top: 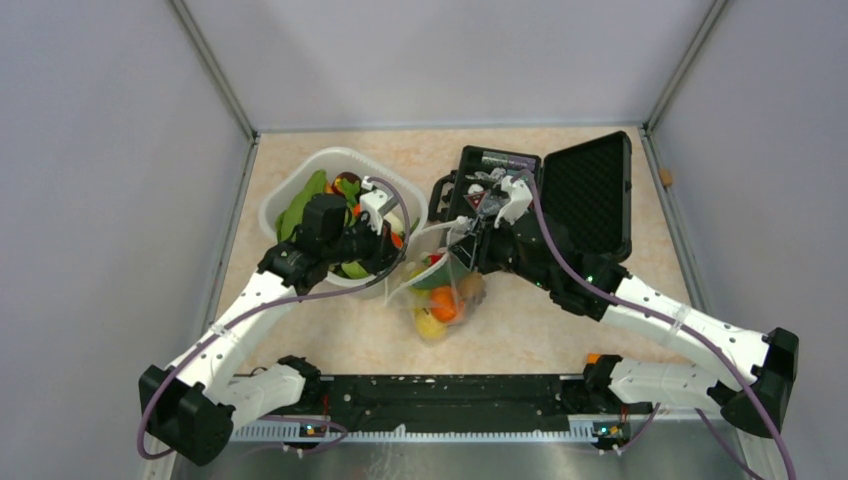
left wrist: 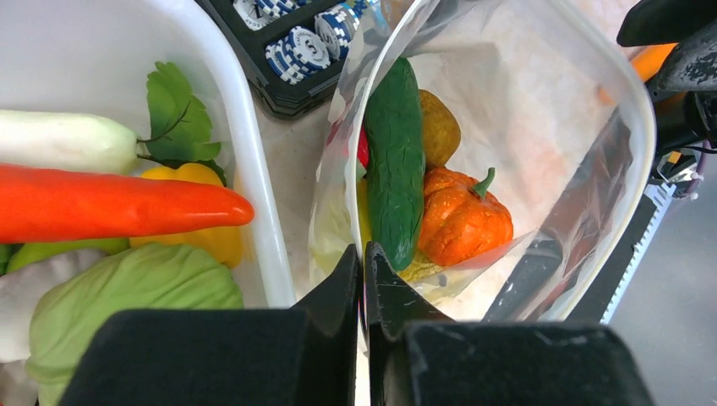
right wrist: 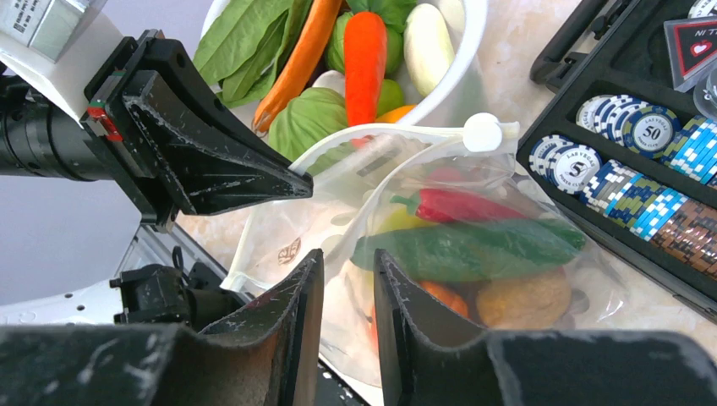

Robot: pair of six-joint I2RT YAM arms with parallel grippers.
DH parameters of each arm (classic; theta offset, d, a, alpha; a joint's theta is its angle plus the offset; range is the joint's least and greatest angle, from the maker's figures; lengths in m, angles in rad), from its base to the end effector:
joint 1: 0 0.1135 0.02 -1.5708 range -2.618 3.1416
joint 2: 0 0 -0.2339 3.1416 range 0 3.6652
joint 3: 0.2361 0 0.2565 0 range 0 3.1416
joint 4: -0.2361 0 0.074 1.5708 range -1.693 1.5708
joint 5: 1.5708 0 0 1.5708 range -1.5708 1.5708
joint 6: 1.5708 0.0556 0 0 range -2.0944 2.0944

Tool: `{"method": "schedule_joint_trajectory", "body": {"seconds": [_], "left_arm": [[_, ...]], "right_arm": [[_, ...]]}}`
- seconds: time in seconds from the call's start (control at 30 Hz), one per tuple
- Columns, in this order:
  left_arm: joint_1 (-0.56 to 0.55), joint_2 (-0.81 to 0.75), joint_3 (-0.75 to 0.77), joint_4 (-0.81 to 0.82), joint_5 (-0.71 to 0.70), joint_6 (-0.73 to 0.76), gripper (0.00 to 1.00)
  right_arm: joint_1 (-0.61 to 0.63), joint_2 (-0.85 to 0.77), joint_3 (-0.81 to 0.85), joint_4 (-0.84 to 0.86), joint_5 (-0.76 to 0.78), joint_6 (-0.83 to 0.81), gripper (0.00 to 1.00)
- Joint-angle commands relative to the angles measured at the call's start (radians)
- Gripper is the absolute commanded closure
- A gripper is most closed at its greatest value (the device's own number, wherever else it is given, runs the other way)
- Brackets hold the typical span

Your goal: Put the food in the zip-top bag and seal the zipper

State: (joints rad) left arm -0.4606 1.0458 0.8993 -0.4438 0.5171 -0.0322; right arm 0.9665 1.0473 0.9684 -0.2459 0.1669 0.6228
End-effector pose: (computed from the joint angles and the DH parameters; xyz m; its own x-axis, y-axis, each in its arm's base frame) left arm 0.2206 -0.1401 0.2708 -0.5226 0.2281 -0.8215 0.7378 0.6038 -0.3018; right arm 0.1658 0.2239 0.3151 -0.5684 0.1891 -0.8007 -0.4807 0.7135 0.5098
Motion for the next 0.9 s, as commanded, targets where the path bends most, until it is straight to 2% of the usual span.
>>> {"method": "schedule_joint_trajectory", "body": {"seconds": [0.0,0.07,0.37,0.67,0.87], "left_arm": [[-0.007,0.005,0.03,0.076,-0.012,-0.016,0.98],[-0.006,0.011,0.031,0.082,-0.009,-0.017,0.99],[-0.008,0.03,0.04,0.1,0.004,-0.022,1.0],[-0.008,0.029,0.048,0.106,0.008,-0.023,1.0],[-0.011,0.013,0.044,0.11,0.019,-0.026,1.0]], "right_arm": [[0.006,-0.028,0.005,0.024,0.024,-0.004,0.7],[0.006,-0.038,0.002,0.016,0.034,-0.001,0.65],[0.006,-0.115,-0.026,-0.03,0.088,0.0,0.55],[0.005,-0.2,-0.089,-0.091,0.2,0.011,0.54],[0.005,-0.22,-0.115,-0.096,0.195,0.034,0.54]]}}
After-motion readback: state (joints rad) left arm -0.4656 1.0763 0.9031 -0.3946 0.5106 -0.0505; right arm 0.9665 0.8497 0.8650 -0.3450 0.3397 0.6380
